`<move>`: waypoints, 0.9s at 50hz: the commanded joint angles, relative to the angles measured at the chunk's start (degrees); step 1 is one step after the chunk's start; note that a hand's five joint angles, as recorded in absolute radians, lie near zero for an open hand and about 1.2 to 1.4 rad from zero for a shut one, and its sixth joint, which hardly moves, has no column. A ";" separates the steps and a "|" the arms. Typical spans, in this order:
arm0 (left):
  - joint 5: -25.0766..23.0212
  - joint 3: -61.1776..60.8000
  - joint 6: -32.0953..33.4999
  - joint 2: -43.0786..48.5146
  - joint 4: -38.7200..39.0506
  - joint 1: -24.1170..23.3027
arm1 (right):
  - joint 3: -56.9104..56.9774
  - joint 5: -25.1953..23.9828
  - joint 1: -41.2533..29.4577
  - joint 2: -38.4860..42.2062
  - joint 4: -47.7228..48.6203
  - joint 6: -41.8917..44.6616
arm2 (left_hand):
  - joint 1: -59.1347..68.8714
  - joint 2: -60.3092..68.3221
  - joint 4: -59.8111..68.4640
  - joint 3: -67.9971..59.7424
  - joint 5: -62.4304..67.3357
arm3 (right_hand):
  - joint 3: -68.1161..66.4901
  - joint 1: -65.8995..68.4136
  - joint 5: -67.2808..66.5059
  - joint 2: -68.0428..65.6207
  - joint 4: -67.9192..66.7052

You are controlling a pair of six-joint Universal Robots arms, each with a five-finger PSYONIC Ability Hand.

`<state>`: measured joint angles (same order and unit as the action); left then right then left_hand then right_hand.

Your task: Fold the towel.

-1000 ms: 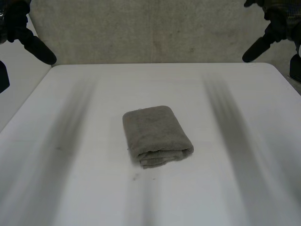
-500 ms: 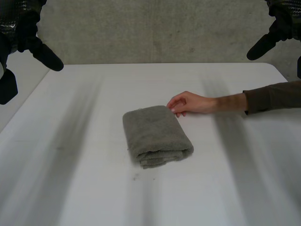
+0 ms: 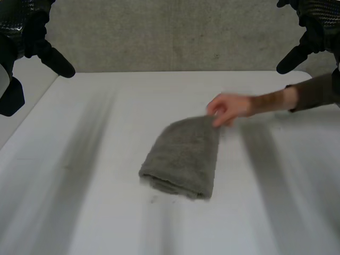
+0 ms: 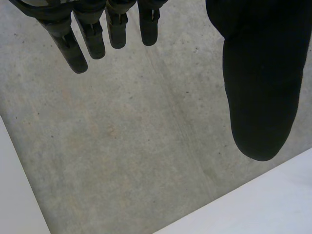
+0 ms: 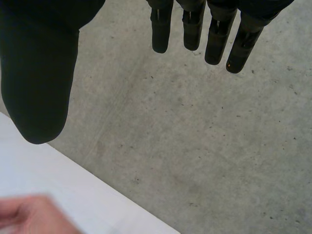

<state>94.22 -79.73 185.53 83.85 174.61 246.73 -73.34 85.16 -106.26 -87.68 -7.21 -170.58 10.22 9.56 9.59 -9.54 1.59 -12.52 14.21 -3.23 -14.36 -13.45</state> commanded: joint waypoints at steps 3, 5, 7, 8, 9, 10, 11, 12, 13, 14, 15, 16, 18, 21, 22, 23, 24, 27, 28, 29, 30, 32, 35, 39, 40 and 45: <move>0.00 -1.12 2.73 0.18 2.14 -0.11 | -0.14 0.27 0.00 0.14 0.18 0.42 | -0.18 0.49 0.46 -0.51 -1.55 | 2.52 -4.21 3.23 4.36 3.45; 0.00 -1.30 2.73 0.26 2.49 -0.11 | -0.23 0.53 0.00 -0.03 0.18 0.42 | -0.18 0.49 0.46 -0.51 -1.55 | 2.52 -4.21 3.23 4.36 3.45; 0.00 -1.56 2.73 0.27 2.76 -0.11 | -0.31 0.71 0.00 -0.21 0.18 0.42 | -0.18 0.49 0.46 -0.51 -1.55 | 2.52 -4.21 3.23 4.36 3.45; 0.00 -1.83 2.73 0.27 3.11 -0.11 | -0.31 0.97 0.00 -0.47 0.18 0.51 | -0.18 0.49 0.46 -0.51 -1.55 | 2.52 -4.21 3.23 4.36 3.45; -0.09 -1.91 2.73 0.09 3.54 -0.11 | -0.40 0.97 -0.09 -0.65 0.18 0.51 | -0.18 0.49 0.46 -0.51 -1.55 | 2.52 -4.21 3.23 4.36 3.45; -0.09 -1.92 2.73 0.09 3.55 -0.11 | -0.40 0.97 -0.09 -0.65 0.18 0.51 | -0.18 0.49 0.46 -0.51 -1.55 | 2.52 -4.21 3.23 4.36 3.45; -0.09 -2.00 2.73 0.00 3.81 -0.11 | -0.40 0.97 -0.09 -1.08 0.18 0.51 | -0.18 0.49 0.46 -0.51 -1.55 | 2.52 -4.21 3.23 4.36 3.45; 0.00 -2.00 2.73 -0.08 4.16 -0.11 | -0.49 0.97 -0.09 -1.61 0.18 0.51 | -0.22 0.44 0.41 -0.46 -1.59 | 2.52 -4.21 3.23 4.36 3.45; 0.00 -2.00 2.73 -0.09 4.16 -0.11 | -0.49 0.97 -0.09 -1.61 0.18 0.51 | -0.22 0.44 0.41 -0.46 -1.59 | 2.52 -4.21 3.23 4.36 3.45; 0.00 -2.18 2.73 -0.17 4.25 -0.11 | -0.58 0.97 -0.09 -2.05 0.18 0.51 | -0.22 0.44 0.41 -0.46 -1.59 | 2.52 -4.21 3.23 4.36 3.45; 0.00 -2.18 2.73 -0.17 4.25 -0.11 | -0.75 0.89 -0.09 -2.40 0.18 0.60 | -0.22 0.44 0.41 -0.46 -1.59 | 2.52 -4.21 3.23 4.36 3.45; 0.00 -2.27 2.73 -0.26 4.34 -0.11 | -0.75 0.89 -0.09 -2.40 0.18 0.60 | -0.18 0.49 0.45 -0.50 -1.55 | 2.52 -4.21 3.23 4.36 3.45; 0.00 -2.36 2.73 -0.44 4.25 -0.11 | -1.02 0.89 -0.09 -2.84 0.18 0.60 | -0.18 0.49 0.46 -0.51 -1.55 | 2.52 -4.21 3.23 4.36 3.45; 0.00 -2.44 2.73 -0.70 4.25 -0.28 | -1.28 0.89 -0.09 -3.64 0.27 0.60 | -0.18 0.49 0.46 -0.51 -1.55 | 2.52 -4.21 3.23 4.36 3.45; 0.00 -2.44 2.73 -1.22 4.25 -0.37 | -1.54 0.89 -0.09 -3.90 0.35 0.60 | -0.18 0.49 0.46 -0.51 -1.55 | 2.52 -4.21 3.23 4.36 3.45; 0.00 -2.44 2.73 -1.23 4.25 -0.37 | -1.72 0.89 -0.09 -4.25 0.35 0.60 | -0.18 0.49 0.46 -0.51 -1.55 | 2.52 -4.21 3.23 4.36 3.45; 0.00 -2.53 2.73 -1.66 4.25 -0.46 | -1.72 0.89 -0.09 -4.25 0.35 0.60 | -0.18 0.49 0.46 -0.51 -1.55 | 2.52 -4.21 3.23 4.36 3.45; 0.09 -2.62 2.73 -2.02 4.34 -0.46 | -1.81 0.80 0.00 -4.78 0.27 0.60 | -0.18 0.49 0.45 -0.50 -1.55 | 2.52 -4.21 3.23 4.36 3.45; 0.09 -2.62 2.73 -2.02 4.34 -0.46 | -1.81 0.80 0.00 -4.86 0.27 0.60 | -0.18 0.49 0.46 -0.51 -1.55 | 2.52 -4.21 3.23 4.36 3.45; 0.17 -2.79 2.73 -2.11 4.25 -0.37 | -1.81 0.80 0.00 -4.87 0.27 0.60 | -0.18 0.49 0.46 -0.51 -1.55 | 2.52 -4.21 3.23 4.36 3.45; 0.44 -2.71 2.73 -2.19 4.25 -0.37 | -1.81 0.80 0.00 -4.87 0.27 0.60 | -0.18 0.49 0.46 -0.51 -1.55 | 2.52 -4.21 3.23 4.36 3.45; 0.44 -2.62 2.73 -2.28 4.08 -0.37 | -1.81 0.80 0.00 -4.95 0.27 0.60 | -0.18 0.49 0.46 -0.51 -1.55 | 2.52 -4.21 3.23 4.36 3.45; 0.44 -2.62 2.73 -2.37 3.73 -0.37 | -1.81 0.80 0.00 -5.48 0.09 0.51 | -0.22 0.44 0.41 -0.46 -1.59 | 2.52 -4.21 3.23 4.36 3.45; 0.44 -2.36 2.73 -2.46 3.64 -0.37 | -1.63 0.62 0.09 -6.36 -0.09 0.07 | -0.22 0.44 0.41 -0.46 -1.59 | 2.52 -4.21 3.23 4.36 3.45; 0.44 -2.36 2.73 -2.46 3.64 -0.37 | -1.63 0.62 0.09 -6.36 -0.09 0.07 | -0.22 0.44 0.41 -0.46 -1.59 | 2.52 -4.21 3.23 4.36 3.45; 0.44 -2.36 2.73 -2.46 3.64 -0.37 | -1.55 0.36 0.18 -6.98 -0.17 -0.02 | -0.22 0.44 0.41 -0.46 -1.59 | 2.52 -4.21 3.23 4.36 3.45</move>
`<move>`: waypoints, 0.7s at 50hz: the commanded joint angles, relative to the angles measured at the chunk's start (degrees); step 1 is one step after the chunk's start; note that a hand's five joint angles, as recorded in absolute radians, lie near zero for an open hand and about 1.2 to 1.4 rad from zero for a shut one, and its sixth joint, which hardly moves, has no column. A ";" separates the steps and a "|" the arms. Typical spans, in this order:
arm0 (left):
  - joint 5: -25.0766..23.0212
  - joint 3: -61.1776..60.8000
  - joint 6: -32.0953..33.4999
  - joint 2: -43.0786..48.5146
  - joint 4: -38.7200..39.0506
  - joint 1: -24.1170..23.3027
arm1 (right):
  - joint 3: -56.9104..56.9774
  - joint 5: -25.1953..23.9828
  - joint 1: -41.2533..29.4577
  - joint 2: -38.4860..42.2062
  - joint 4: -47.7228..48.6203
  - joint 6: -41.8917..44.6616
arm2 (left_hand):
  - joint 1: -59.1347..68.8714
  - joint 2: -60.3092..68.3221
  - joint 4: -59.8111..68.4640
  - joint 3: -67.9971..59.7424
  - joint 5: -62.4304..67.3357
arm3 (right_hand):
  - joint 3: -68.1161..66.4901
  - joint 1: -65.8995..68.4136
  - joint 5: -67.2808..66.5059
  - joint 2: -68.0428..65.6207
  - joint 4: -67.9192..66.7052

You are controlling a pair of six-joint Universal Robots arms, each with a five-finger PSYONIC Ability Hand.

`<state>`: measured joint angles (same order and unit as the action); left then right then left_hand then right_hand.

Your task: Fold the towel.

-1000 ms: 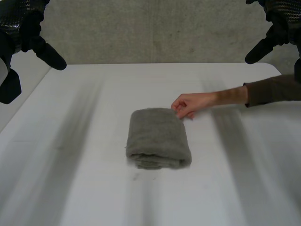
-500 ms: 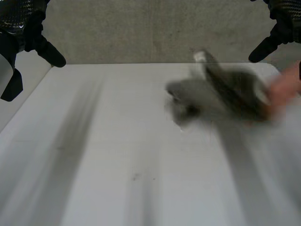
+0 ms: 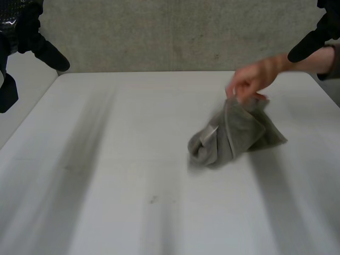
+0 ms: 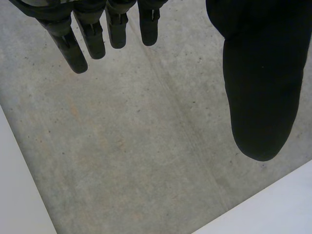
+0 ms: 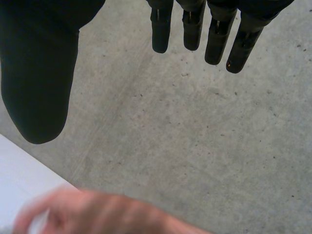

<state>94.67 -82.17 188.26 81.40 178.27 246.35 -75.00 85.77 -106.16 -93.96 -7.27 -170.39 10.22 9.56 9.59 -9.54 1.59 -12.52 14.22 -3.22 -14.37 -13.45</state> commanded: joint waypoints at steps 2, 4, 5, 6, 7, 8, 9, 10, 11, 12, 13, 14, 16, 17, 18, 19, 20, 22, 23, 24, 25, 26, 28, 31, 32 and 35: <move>-0.01 -0.01 0.00 -0.01 -0.03 0.00 | 0.12 -0.25 0.08 -0.69 -0.12 -0.11 | -0.22 0.44 0.41 -0.46 -1.59 | 2.52 -4.22 3.22 4.37 3.45; -0.09 -0.18 0.00 -0.01 -0.03 0.00 | 0.03 -0.34 0.08 -0.69 -0.03 -0.20 | -0.22 0.44 0.41 -0.46 -1.59 | 2.52 -4.22 3.22 4.37 3.45; -0.09 -0.18 0.00 -0.01 -0.03 0.00 | 0.03 -0.34 0.08 -0.69 -0.12 -0.11 | -0.22 0.44 0.41 -0.46 -1.59 | 2.52 -4.22 3.22 4.37 3.45; -0.09 -0.27 0.00 -0.01 -0.03 0.00 | 0.03 -0.34 0.08 -0.69 -0.12 -0.11 | -0.22 0.44 0.41 -0.46 -1.59 | 2.52 -4.22 3.22 4.37 3.45; -0.09 -0.27 0.00 -0.01 -0.03 0.00 | 0.03 -0.34 0.08 -0.78 -0.12 -0.11 | -0.22 0.44 0.41 -0.46 -1.59 | 2.52 -4.22 3.22 4.37 3.45; -0.09 -0.36 0.00 -0.01 -0.03 0.00 | 0.03 -0.34 0.08 -0.78 -0.12 -0.11 | -0.22 0.44 0.41 -0.46 -1.59 | 2.52 -4.22 3.22 4.37 3.45; -0.09 -0.36 0.00 -0.01 -0.03 0.00 | 0.03 -0.34 0.08 -0.78 -0.12 -0.11 | -0.18 0.49 0.46 -0.50 -1.55 | 2.52 -4.22 3.22 4.37 3.45; -0.09 -0.36 0.00 -0.01 -0.03 0.00 | 0.03 -0.34 0.08 -0.78 -0.12 -0.11 | -0.18 0.49 0.46 -0.51 -1.55 | 2.52 -4.22 3.22 4.37 3.45; -0.18 -0.44 0.00 -0.01 -0.03 -0.08 | 0.03 -0.43 0.08 -0.78 -0.12 -0.11 | -0.22 0.44 0.41 -0.46 -1.59 | 2.52 -4.22 3.22 4.37 3.45; -0.18 -0.45 0.00 0.08 -0.03 -0.08 | 0.03 -0.43 0.08 -0.78 -0.12 -0.11 | -0.22 0.44 0.41 -0.46 -1.59 | 2.52 -4.22 3.22 4.37 3.45; -0.18 -0.45 0.00 0.08 -0.03 -0.08 | 0.03 -0.43 0.08 -0.78 -0.12 -0.03 | -0.22 0.44 0.41 -0.46 -1.59 | 2.52 -4.22 3.22 4.37 3.45; -0.27 -0.45 0.00 0.08 0.05 -0.08 | 0.03 -0.43 0.08 -0.78 -0.12 -0.03 | -0.22 0.44 0.41 -0.46 -1.59 | 2.52 -4.22 3.22 4.37 3.45; -0.27 -0.45 0.00 0.08 0.06 -0.08 | 0.03 -0.43 0.08 -0.78 -0.12 -0.03 | -0.22 0.44 0.41 -0.46 -1.59 | 2.52 -4.22 3.22 4.37 3.45; -0.36 -0.45 0.00 0.08 0.06 -0.08 | 0.03 -0.43 0.08 -0.78 -0.12 -0.03 | -0.22 0.44 0.41 -0.46 -1.59 | 2.52 -4.22 3.22 4.37 3.45; -0.36 -0.45 0.00 0.08 0.06 -0.08 | 0.03 -0.52 0.08 -0.78 -0.12 0.06 | -0.22 0.44 0.41 -0.46 -1.59 | 2.52 -4.22 3.22 4.37 3.45; -0.36 -0.45 0.00 0.08 0.06 -0.08 | 0.03 -0.52 0.08 -0.78 -0.12 0.06 | -0.22 0.44 0.41 -0.46 -1.59 | 2.52 -4.22 3.22 4.37 3.45; -0.36 -0.45 0.00 0.08 0.06 -0.08 | 0.03 -0.52 0.08 -0.78 -0.12 0.06 | -0.22 0.44 0.41 -0.46 -1.59 | 2.52 -4.22 3.22 4.37 3.45; -0.36 -0.53 0.00 0.08 0.06 -0.08 | 0.03 -0.52 0.08 -0.78 -0.12 0.06 | -0.22 0.44 0.41 -0.46 -1.59 | 2.52 -4.22 3.22 4.37 3.45; -0.36 -0.53 0.00 0.08 0.06 -0.08 | 0.03 -0.52 0.08 -0.78 -0.12 0.06 | -0.22 0.44 0.41 -0.46 -1.59 | 2.52 -4.22 3.22 4.37 3.45; -0.36 -0.53 0.00 0.16 0.06 -0.17 | 0.03 -0.52 0.08 -0.78 -0.12 0.15 | -0.22 0.44 0.41 -0.46 -1.59 | 2.52 -4.22 3.22 4.37 3.45; -0.36 -0.53 0.00 0.16 0.06 -0.17 | 0.03 -0.52 0.08 -0.78 -0.12 0.15 | -0.22 0.44 0.41 -0.46 -1.59 | 2.52 -4.22 3.22 4.37 3.45; -0.36 -0.62 0.00 0.16 0.06 -0.17 | 0.03 -0.52 0.08 -0.78 -0.03 0.15 | -0.22 0.44 0.41 -0.46 -1.59 | 2.52 -4.22 3.22 4.37 3.45; -0.36 -0.62 0.00 0.16 0.06 -0.17 | 0.03 -0.52 0.08 -0.78 -0.12 0.15 | -0.22 0.44 0.41 -0.46 -1.59 | 2.52 -4.22 3.22 4.37 3.45; -0.45 -1.06 0.00 0.16 0.14 -0.17 | 0.03 -0.60 0.08 -0.78 -0.12 0.15 | -0.22 0.44 0.41 -0.46 -1.59 | 2.52 -4.22 3.22 4.37 3.45; -0.45 -1.32 0.00 0.16 0.32 -0.17 | 0.03 -0.52 0.08 -0.78 -0.12 0.15 | -0.18 0.49 0.46 -0.50 -1.55 | 2.52 -4.22 3.22 4.37 3.45; -0.53 -1.32 0.00 0.16 0.41 -0.26 | 0.03 -0.60 0.08 -0.78 -0.12 0.15 | -0.22 0.44 0.41 -0.46 -1.59 | 2.52 -4.22 3.22 4.37 3.45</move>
